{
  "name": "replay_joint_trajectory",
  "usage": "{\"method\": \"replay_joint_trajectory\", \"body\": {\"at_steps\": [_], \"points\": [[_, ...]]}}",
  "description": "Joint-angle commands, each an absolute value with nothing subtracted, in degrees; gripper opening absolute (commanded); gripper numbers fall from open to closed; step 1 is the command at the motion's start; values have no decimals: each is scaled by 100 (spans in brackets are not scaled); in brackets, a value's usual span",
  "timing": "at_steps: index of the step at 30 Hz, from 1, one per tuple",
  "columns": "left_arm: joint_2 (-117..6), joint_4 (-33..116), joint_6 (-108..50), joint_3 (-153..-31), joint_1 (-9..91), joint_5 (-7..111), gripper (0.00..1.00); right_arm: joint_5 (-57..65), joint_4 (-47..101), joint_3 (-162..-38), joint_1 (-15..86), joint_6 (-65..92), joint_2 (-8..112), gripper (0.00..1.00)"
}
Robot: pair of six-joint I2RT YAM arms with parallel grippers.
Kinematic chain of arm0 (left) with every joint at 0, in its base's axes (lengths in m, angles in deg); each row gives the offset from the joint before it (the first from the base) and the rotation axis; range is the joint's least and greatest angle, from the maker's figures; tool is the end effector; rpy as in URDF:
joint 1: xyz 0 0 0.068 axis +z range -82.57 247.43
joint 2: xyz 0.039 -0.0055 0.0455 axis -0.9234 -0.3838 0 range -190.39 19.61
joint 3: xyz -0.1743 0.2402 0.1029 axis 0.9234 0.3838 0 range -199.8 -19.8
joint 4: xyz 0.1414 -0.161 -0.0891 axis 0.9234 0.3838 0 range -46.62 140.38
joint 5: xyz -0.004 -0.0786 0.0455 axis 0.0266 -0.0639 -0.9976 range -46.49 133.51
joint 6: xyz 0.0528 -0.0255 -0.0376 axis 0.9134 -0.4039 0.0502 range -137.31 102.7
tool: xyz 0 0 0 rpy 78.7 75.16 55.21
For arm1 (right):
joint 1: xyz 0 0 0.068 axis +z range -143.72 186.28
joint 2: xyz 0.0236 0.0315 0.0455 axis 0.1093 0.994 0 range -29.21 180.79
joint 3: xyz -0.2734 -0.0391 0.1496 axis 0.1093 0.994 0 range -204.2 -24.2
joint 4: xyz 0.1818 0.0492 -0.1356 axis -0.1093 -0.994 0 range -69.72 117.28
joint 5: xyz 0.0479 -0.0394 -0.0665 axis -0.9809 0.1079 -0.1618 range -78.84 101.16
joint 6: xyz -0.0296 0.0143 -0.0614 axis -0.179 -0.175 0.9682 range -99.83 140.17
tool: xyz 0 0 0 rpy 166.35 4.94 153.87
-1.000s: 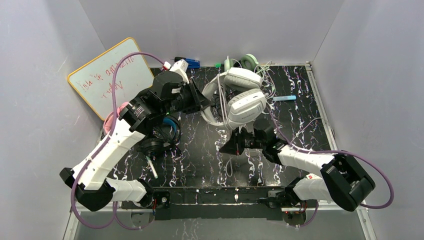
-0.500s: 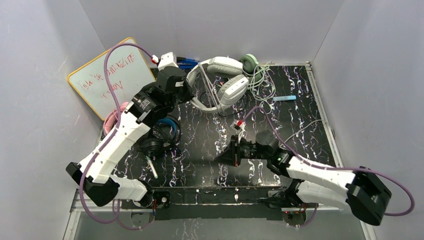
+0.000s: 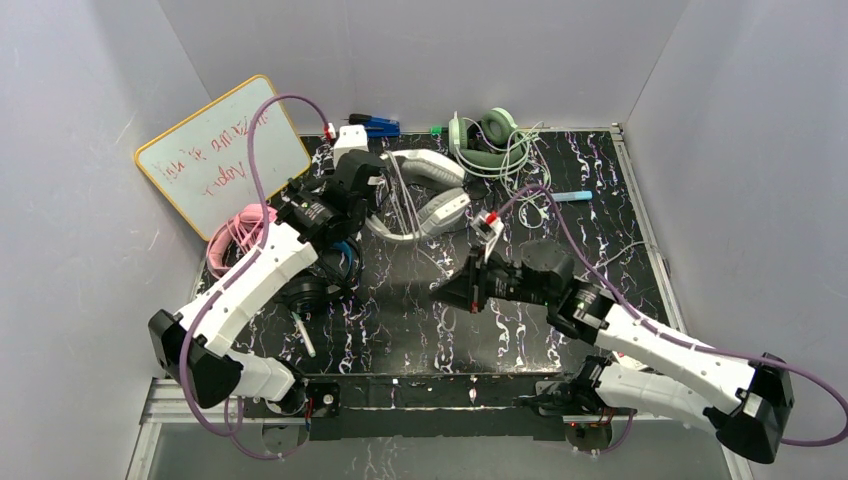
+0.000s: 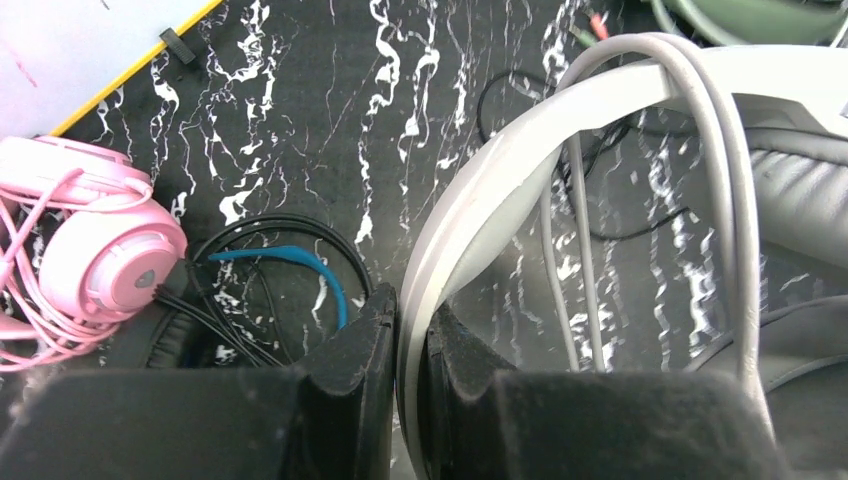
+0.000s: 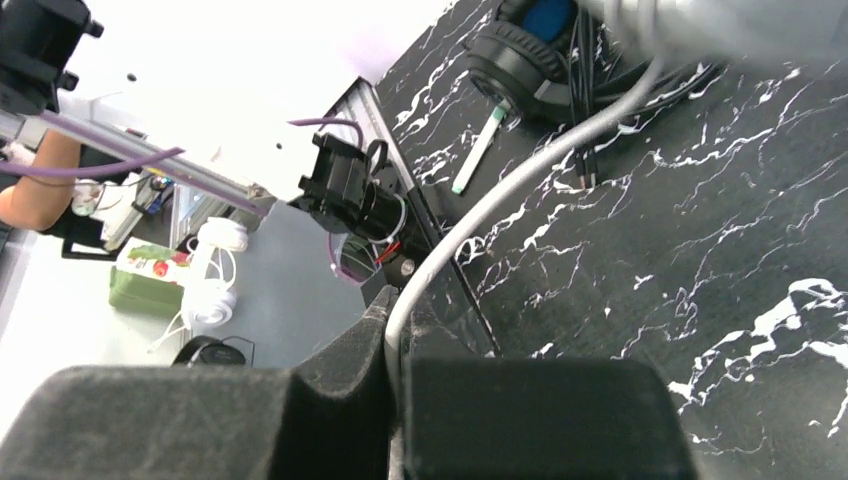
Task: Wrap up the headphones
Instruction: Wrap the headphones cable around the headphones.
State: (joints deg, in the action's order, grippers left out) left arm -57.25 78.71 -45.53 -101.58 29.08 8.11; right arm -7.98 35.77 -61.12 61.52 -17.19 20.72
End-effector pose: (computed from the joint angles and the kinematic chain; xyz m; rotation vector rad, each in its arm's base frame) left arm 0.2254 -0.1365 0.4291 -0.1843 1.9888 -0.0934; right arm 0.0824 0.1513 0.3484 -0.5736 1.7870 1.4551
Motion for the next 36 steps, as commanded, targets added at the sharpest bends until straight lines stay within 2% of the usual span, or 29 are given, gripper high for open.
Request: {"method": "replay_joint_trajectory", "body": {"at_steps": [1, 7, 12, 15, 18, 21, 28, 36], "points": [[-5822, 7307, -3339, -9889, 2928, 1132, 0, -560, 2357, -7279, 6193, -1158, 2627, 4], [-5707, 7300, -2151, -9318, 2540, 1446, 0, -395, 1543, -8118, 6197, -857, 3405, 7], [-5430, 7289, -1761, -8814, 2460, 1539, 0, -642, 1880, -8190, 6165, -1205, 3516, 17], [-5288, 7289, -1487, -8559, 2446, 1749, 0, -765, 2074, -8228, 6031, -1535, 3562, 17], [-5152, 7296, -1207, -8393, 2429, 2143, 0, -755, 2114, -8348, 5858, -1641, 3668, 14], [-5019, 7466, -1099, -8384, 2414, 2482, 0, -521, 1532, -8659, 5726, -1340, 3851, 1], [-4965, 8256, -1057, -8719, 2406, 3257, 0, 170, 195, -9443, 5540, -190, 4121, 2], [-5149, 8948, -1186, -9033, 2381, 4259, 0, 206, -581, -10024, 5514, 959, 4367, 1]]}}
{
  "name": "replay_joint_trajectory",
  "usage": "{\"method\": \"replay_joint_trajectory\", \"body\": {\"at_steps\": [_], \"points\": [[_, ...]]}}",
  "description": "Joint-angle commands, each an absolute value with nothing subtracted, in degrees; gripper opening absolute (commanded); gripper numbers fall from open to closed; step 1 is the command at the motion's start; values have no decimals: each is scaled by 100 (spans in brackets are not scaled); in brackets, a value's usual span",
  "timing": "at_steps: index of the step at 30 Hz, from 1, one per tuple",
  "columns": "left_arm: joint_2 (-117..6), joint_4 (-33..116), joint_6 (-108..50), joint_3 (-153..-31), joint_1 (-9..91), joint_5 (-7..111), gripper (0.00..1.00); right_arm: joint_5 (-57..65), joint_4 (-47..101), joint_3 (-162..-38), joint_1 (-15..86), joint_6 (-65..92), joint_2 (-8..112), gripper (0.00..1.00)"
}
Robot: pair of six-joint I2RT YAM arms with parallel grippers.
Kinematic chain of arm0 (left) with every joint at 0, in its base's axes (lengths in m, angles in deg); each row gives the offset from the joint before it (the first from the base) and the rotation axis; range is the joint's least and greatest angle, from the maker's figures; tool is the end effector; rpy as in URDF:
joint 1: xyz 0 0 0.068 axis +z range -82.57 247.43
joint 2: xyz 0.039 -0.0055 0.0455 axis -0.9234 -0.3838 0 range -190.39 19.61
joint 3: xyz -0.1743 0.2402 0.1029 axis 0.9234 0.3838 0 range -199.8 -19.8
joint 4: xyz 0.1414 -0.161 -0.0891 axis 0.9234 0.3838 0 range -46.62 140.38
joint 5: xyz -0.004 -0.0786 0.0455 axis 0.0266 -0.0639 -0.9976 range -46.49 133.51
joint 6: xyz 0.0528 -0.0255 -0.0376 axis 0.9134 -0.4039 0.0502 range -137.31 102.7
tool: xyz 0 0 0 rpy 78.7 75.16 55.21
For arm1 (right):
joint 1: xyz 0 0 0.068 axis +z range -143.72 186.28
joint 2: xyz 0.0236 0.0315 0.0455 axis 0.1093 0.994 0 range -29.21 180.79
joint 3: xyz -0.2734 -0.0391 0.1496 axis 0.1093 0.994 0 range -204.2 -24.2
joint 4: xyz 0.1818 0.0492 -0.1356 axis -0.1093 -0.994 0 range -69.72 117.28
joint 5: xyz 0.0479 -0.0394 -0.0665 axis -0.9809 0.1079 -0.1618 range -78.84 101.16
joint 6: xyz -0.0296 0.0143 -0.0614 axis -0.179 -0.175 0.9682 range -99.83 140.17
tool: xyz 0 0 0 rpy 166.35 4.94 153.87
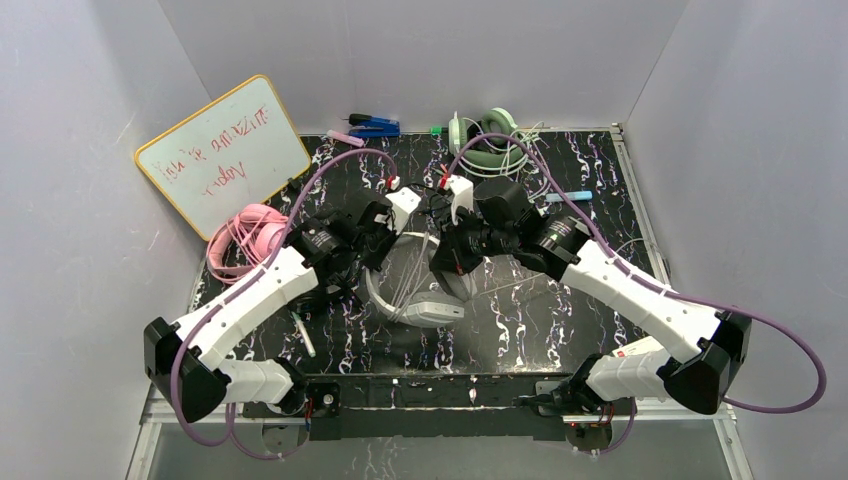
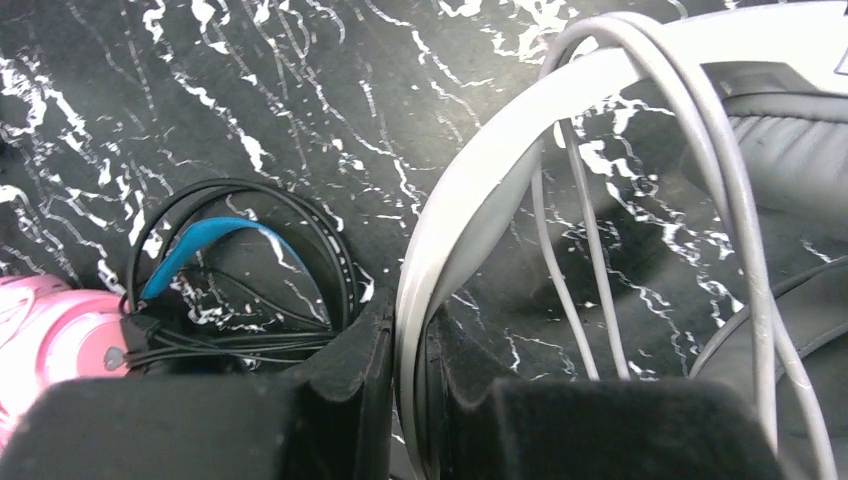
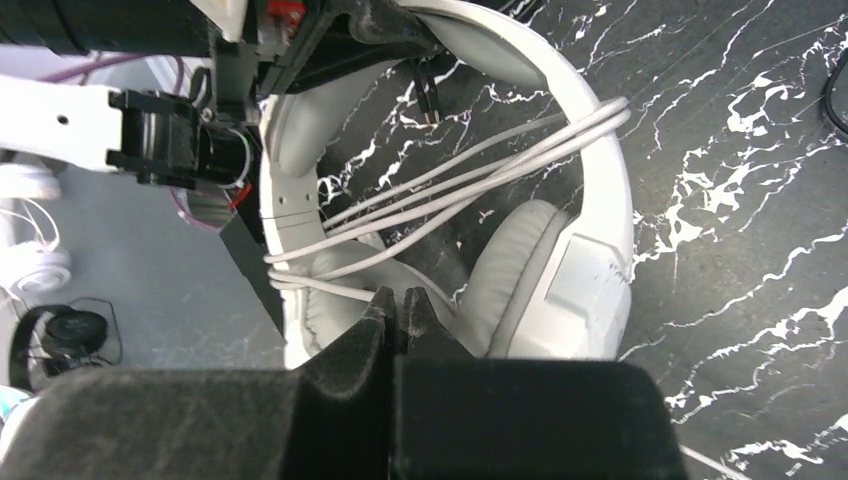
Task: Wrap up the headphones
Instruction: Wrap the headphones cable around the headphones.
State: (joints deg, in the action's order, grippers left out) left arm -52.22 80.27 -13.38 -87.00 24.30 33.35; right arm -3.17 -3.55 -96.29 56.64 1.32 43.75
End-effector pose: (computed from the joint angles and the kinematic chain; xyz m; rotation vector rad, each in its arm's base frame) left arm 0.1814 -0.1562 0.3612 0.8281 2.1312 -0.1539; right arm 0.1513 0.2047 0.3955 -0.7661 2.1318 0.9498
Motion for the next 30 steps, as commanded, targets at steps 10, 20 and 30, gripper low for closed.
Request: {"method": "replay_joint_trajectory", "body": {"at_steps": [10, 20, 30], "points": [[-5827, 9699, -1625, -9875, 2384, 4755, 0, 68, -527, -10065, 5510, 1488, 4261, 5], [-6223, 9951, -1679, -9998, 2383, 5607, 0, 899, -308, -9953, 5504, 1537, 4242, 11], [-6578, 10489, -1990, -10426, 2385, 5874, 0, 1722, -272, -9723, 5295, 1288, 4090, 29]]}}
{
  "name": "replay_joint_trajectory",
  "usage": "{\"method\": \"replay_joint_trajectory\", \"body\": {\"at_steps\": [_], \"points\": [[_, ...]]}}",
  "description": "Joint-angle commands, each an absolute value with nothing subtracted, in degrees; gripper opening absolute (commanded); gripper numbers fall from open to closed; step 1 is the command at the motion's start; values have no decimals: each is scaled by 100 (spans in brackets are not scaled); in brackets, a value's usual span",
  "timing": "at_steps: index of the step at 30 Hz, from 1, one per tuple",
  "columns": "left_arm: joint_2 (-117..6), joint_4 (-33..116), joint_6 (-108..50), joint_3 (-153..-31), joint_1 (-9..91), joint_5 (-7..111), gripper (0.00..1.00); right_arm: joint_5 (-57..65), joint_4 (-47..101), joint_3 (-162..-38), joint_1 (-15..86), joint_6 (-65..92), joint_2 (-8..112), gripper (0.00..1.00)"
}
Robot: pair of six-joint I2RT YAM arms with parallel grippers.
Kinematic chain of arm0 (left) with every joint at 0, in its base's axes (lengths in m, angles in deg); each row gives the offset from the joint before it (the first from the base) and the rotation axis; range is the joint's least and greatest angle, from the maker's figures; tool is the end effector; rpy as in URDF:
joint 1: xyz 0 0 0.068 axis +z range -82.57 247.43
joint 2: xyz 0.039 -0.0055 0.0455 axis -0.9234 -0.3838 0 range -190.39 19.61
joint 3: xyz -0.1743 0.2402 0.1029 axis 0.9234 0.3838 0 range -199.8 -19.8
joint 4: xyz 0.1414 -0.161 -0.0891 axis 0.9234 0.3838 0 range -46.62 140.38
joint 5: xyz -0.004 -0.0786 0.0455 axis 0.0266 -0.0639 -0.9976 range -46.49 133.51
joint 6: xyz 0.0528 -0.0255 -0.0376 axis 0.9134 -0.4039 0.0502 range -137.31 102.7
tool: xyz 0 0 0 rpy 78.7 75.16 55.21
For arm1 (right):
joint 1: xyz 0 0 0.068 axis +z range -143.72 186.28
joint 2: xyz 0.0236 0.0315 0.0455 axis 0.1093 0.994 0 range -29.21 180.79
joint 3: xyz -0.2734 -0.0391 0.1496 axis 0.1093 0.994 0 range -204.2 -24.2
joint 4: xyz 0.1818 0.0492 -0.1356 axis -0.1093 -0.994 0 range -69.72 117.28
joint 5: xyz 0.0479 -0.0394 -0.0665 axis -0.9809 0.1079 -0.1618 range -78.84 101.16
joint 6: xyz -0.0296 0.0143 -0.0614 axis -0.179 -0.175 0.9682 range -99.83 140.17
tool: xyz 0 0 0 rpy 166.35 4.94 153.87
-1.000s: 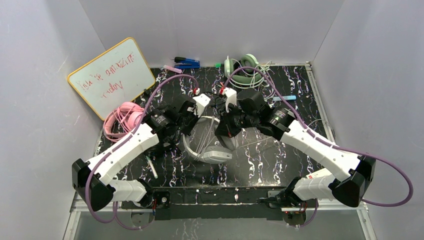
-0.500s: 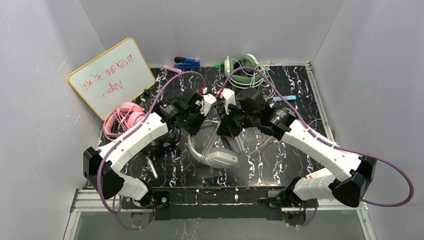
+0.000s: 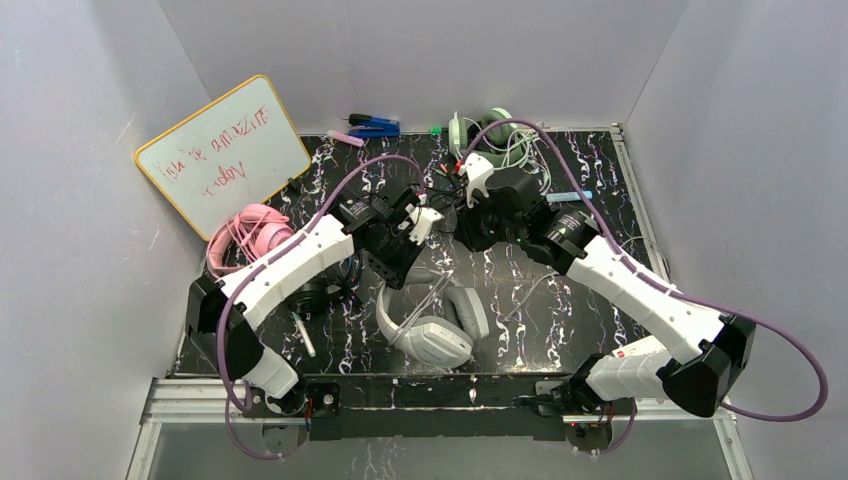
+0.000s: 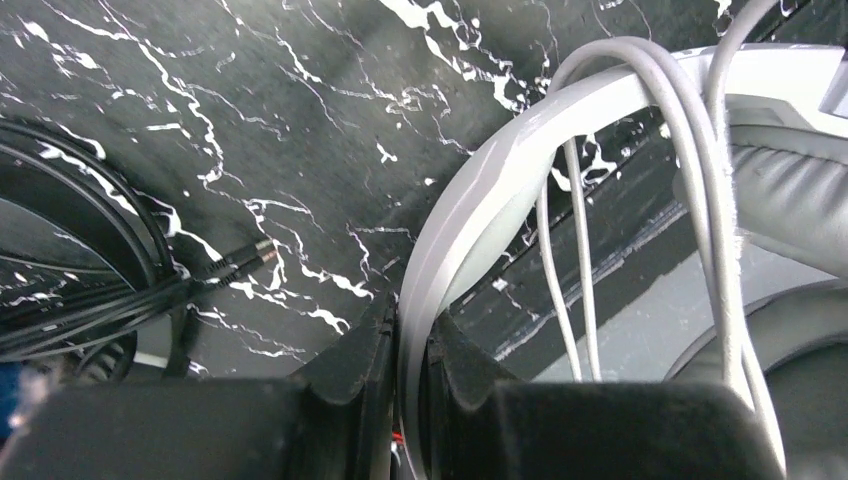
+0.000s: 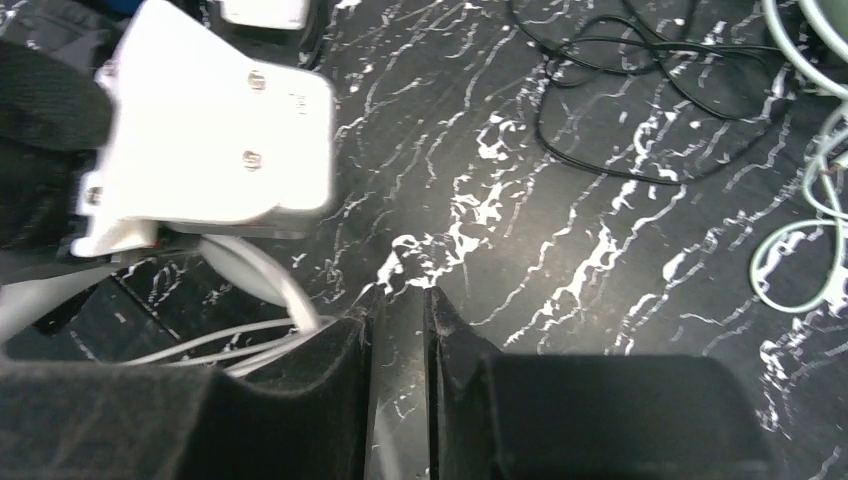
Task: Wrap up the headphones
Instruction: Wrap the headphones cable around the headphones.
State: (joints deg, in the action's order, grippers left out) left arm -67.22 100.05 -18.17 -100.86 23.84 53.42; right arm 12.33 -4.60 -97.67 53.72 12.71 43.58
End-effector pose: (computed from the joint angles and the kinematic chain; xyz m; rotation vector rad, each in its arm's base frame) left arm 0.1971 -0.2011 0.3427 1.0456 2.5144 -0.4712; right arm 0.1725 0.1862 0.4010 -0.7281 2.0378 0.5426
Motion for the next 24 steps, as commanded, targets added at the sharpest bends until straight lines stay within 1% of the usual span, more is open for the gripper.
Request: {"method": "replay_joint_trajectory", "body": {"at_steps": [1, 9, 11, 15, 18, 20, 24], "points": [[-6569, 10498, -2028, -10454, 2391, 5921, 0, 1722, -281, -9690, 5264, 1292, 4035, 31], [-6415, 10319, -2169, -10427, 2390, 6499, 0, 1793, -398, -9376, 4928, 1011, 3630, 34], [-6362, 10290, -2201, -10439, 2392, 6530, 0, 1824, -442, -9247, 4739, 805, 3523, 37], [-6265, 10360, -2249, -10435, 2422, 6473, 0, 1516, -725, -9021, 4094, 467, 3514, 39], [-6169, 10491, -2263, -10426, 2438, 6337, 0, 1181, -629, -8720, 3771, 333, 3354, 39], [-6084, 10483, -2411, -10418, 2465, 6241, 0, 753, -422, -8451, 3698, 252, 3105, 41], [-6024, 10351, -2803, -10462, 2600, 6403, 0, 675, -126, -7916, 3675, 9, 2565, 44]]}}
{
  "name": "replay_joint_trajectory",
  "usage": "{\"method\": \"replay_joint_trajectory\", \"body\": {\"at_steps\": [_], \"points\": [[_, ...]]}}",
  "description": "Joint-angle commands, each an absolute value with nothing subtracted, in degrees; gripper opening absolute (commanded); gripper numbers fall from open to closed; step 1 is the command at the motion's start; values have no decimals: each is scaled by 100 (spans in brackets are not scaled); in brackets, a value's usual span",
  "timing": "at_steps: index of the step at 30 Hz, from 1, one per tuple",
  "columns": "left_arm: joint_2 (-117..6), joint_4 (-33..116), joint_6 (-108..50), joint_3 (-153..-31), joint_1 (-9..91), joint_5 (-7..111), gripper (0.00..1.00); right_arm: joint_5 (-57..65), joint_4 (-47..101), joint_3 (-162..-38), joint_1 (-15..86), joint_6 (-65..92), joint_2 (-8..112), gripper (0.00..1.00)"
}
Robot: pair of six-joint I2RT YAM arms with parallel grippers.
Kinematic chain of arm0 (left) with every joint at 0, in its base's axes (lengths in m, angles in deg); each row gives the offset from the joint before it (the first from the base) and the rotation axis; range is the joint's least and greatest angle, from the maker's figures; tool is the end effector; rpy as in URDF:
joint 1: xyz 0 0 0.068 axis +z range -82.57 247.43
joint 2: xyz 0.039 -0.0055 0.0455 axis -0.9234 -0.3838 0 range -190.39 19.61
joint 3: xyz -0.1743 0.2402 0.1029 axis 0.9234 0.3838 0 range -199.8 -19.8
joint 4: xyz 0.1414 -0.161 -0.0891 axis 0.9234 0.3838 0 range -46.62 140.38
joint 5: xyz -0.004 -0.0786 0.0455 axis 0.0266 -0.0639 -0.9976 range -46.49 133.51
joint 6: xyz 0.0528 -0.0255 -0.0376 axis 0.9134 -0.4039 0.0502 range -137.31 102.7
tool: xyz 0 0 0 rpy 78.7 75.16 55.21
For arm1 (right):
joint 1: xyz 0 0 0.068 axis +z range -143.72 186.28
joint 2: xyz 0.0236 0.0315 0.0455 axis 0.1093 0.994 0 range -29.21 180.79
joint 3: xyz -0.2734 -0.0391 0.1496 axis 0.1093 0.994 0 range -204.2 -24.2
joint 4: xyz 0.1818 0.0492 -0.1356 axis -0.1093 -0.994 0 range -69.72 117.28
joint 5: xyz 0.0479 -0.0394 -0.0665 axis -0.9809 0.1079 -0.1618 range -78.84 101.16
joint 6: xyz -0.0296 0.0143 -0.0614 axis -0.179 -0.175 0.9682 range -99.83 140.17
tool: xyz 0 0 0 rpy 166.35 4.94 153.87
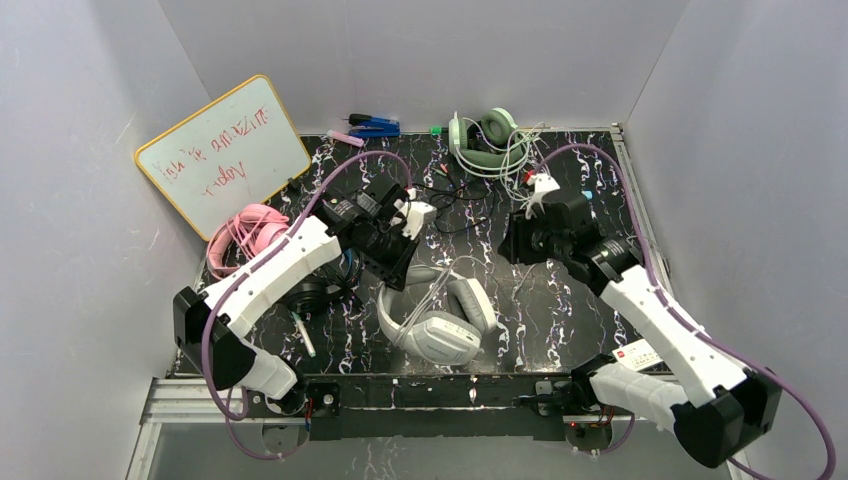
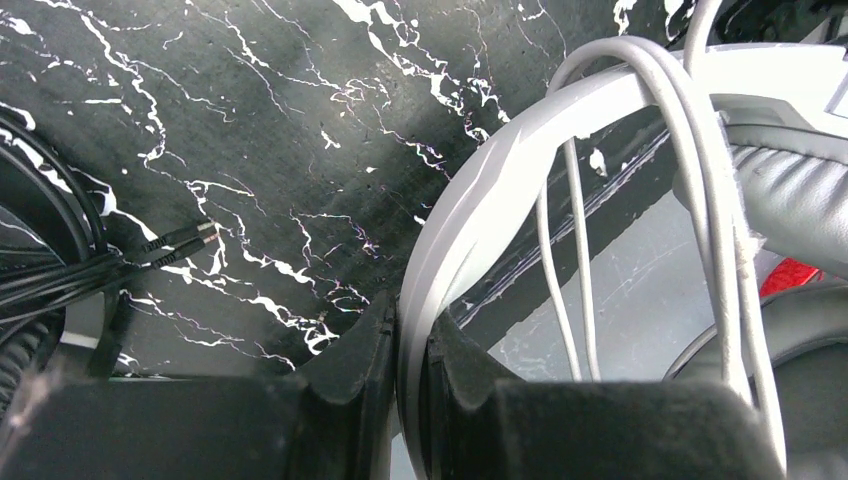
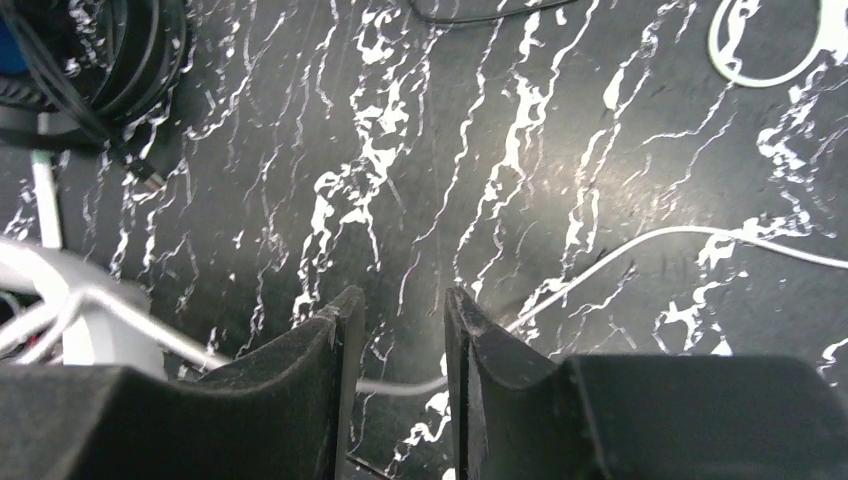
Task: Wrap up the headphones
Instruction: Wrap the headphones cable around the headphones.
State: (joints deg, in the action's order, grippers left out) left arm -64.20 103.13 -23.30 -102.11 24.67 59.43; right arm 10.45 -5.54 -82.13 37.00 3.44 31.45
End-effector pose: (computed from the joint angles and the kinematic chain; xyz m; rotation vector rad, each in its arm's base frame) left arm 0.1830 -0.1904 0.3599 0.9530 2.5580 -0.6362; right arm 0.1648 0.0988 0.3544 -0.2789 2.2147 0.4749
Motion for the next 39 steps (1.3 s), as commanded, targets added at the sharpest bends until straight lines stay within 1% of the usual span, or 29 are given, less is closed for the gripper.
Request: {"method": "replay_joint_trajectory", "body": {"at_steps": [1, 5, 7, 8, 11, 12, 14, 19, 28, 30, 32, 33, 37, 39], "points": [[-6009, 10324, -2868, -10502, 2617, 6416, 0, 736, -94, -7813, 3673, -52, 2462, 44], [-5866, 10169, -3054, -10578, 2704, 6346, 0, 1075, -65, -7393, 3669, -237, 1957, 46], [-5832, 10141, -3106, -10605, 2784, 6397, 0, 1082, -26, -7239, 3670, -222, 1698, 50], [-5819, 10133, -3129, -10605, 2845, 6448, 0, 1008, 18, -7158, 3674, -186, 1552, 53], [-5788, 10071, -3200, -10628, 2910, 6582, 0, 588, 189, -6877, 3679, -80, 1337, 70], [-5779, 10047, -3227, -10635, 2921, 6621, 0, 481, 260, -6782, 3670, -69, 1297, 74], [-5752, 9969, -3284, -10637, 2924, 6689, 0, 371, 435, -6605, 3674, -20, 1227, 78], [-5730, 9895, -3403, -10652, 2924, 6785, 0, 233, 1085, -6373, 3673, -2, 1348, 80], [-5661, 9886, -3533, -10691, 2929, 6839, 0, 399, 1991, -6579, 3671, 577, 2325, 78], [-5650, 9878, -3572, -10722, 2930, 6862, 0, 367, 2138, -6567, 3673, 608, 2465, 75], [-5644, 9855, -3620, -10764, 2929, 6889, 0, 329, 2252, -6527, 3674, 604, 2563, 68], [-5640, 9831, -3651, -10779, 2931, 6909, 0, 324, 2303, -6499, 3679, 574, 2594, 62], [-5633, 9668, -3828, -10856, 2932, 6898, 0, 246, 2569, -6264, 3671, 283, 2582, 37], [-5597, 9462, -3957, -10918, 2936, 6891, 0, -19, 2755, -6087, 3672, 57, 2581, 27]]}}
